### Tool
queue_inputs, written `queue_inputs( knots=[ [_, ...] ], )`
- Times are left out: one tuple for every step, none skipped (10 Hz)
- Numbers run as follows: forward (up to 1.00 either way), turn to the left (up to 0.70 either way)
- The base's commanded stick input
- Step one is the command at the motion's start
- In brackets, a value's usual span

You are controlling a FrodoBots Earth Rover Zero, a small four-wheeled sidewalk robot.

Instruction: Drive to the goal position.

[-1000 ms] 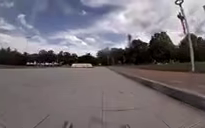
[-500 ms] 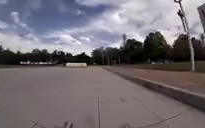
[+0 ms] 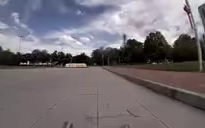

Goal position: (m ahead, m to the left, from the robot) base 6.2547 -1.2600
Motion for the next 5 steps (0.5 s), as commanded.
queue_inputs(
  knots=[
    [1.00,0.00],
    [1.00,0.00],
    [1.00,0.00],
    [1.00,0.00],
    [1.00,0.00]
  ],
)
